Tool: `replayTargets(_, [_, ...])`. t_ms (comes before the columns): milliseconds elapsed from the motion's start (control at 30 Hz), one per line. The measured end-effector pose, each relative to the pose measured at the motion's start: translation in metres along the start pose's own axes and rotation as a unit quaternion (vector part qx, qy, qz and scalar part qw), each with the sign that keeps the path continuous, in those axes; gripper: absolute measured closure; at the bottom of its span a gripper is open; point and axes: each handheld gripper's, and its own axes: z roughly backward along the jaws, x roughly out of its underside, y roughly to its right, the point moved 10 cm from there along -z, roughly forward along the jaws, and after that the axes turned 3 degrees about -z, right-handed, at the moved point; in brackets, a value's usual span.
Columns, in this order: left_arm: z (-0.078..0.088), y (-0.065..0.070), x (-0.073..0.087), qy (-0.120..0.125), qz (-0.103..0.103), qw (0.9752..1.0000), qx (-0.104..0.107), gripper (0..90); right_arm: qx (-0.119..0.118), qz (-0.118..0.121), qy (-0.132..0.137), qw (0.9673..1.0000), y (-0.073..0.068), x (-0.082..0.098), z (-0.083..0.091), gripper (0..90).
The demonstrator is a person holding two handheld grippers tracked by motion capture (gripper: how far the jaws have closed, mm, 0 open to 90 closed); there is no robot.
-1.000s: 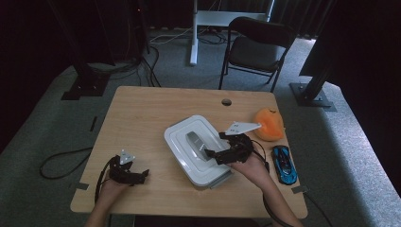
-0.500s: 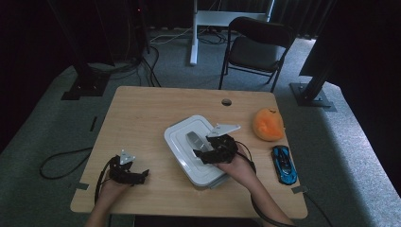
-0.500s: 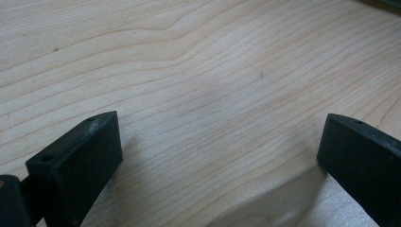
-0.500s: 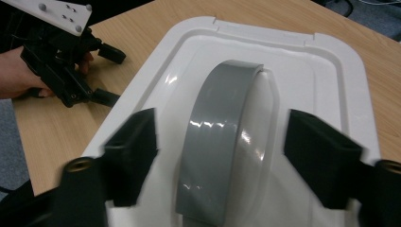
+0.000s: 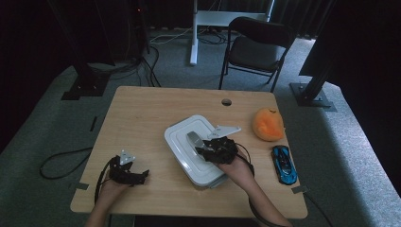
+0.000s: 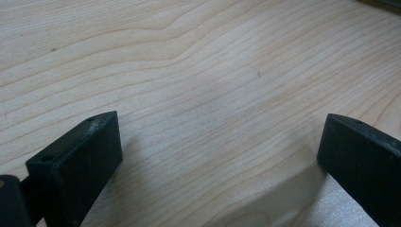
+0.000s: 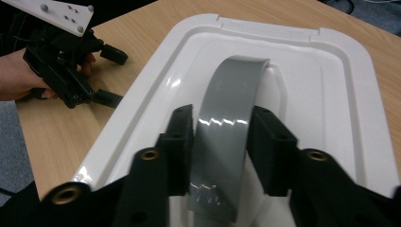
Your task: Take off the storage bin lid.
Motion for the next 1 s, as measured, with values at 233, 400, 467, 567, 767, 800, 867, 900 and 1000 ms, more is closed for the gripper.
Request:
replayTargets(233, [0.0, 0.0, 0.0, -0.001, -0.001, 1.0, 0.0, 1.2, 0.0, -0.002, -0.006, 1.0, -0.001, 0.002, 0.0, 64.6])
replayTargets(400, [0.0, 0.0, 0.0, 0.0, -0.001, 1.0, 0.0, 1.2, -0.008, -0.011, -0.001, 0.9999, -0.003, 0.001, 0.005, 67.0])
replayTargets(467, [0.0, 0.0, 0.0, 0.0, 0.0, 1.0, 0.0, 1.2, -0.008, -0.007, 0.001, 0.9999, -0.004, -0.001, 0.008, 67.5])
replayTargets(567, [0.0, 0.0, 0.0, 0.001, 0.001, 1.0, -0.001, 1.2, -0.015, -0.008, 0.007, 0.9998, -0.005, -0.006, 0.013, 67.8])
replayTargets(767, [0.0, 0.0, 0.0, 0.0, 0.0, 1.0, 0.0, 1.2, -0.018, -0.013, 0.017, 0.9996, -0.003, -0.015, 0.022, 67.9])
replayTargets(800, [0.0, 0.0, 0.0, 0.002, 0.001, 1.0, 0.0, 1.2, -0.02, -0.013, 0.019, 0.9995, -0.003, -0.016, 0.023, 67.9])
replayTargets(867, [0.0, 0.0, 0.0, 0.001, 0.0, 1.0, -0.001, 1.2, -0.018, -0.014, 0.026, 0.9994, -0.001, -0.021, 0.027, 67.9])
replayTargets(900, [0.0, 0.0, 0.0, 0.001, -0.001, 1.0, -0.001, 1.2, -0.014, -0.015, 0.028, 0.9994, 0.001, -0.023, 0.029, 67.9])
replayTargets(1000, [0.0, 0.0, 0.0, 0.001, 0.0, 1.0, -0.001, 1.1, -0.003, -0.018, 0.034, 0.9993, 0.008, -0.029, 0.033, 68.0])
